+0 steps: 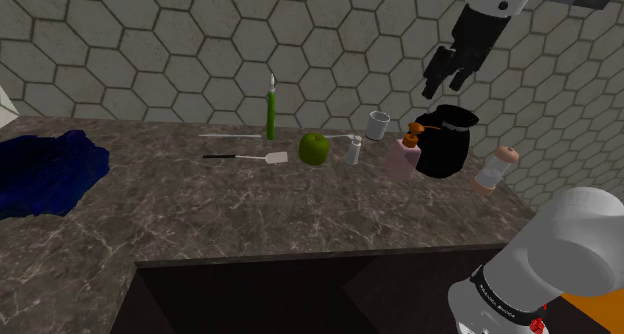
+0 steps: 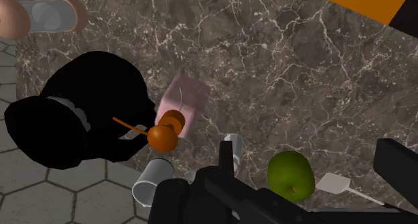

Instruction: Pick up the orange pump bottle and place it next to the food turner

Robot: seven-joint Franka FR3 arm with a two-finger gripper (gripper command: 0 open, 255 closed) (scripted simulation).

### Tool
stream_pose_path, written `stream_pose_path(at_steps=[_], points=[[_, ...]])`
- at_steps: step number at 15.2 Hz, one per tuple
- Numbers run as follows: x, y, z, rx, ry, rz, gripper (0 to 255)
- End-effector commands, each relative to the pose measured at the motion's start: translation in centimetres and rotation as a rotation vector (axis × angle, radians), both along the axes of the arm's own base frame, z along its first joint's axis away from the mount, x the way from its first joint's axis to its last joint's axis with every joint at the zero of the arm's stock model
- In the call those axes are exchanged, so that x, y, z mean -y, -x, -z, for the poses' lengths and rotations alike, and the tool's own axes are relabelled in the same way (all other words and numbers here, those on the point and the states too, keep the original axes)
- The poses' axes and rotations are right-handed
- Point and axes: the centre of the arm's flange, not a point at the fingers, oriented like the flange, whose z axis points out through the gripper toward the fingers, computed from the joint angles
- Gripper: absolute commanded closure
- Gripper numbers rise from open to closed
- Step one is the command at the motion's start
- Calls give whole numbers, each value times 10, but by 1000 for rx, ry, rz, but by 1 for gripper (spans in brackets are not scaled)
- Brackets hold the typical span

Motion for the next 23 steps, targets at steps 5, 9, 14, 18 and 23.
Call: stream_pose_path(at_steps=[5,9,14,18,23], points=[[34,-17,35,-8,17,-26,0],[68,-35,70,-17,33,-52,0],[111,-58,112,-28,54,-85,0],[145,-78,146,-36,71,-112,0],[172,-93,176,-42,83,-131,0]])
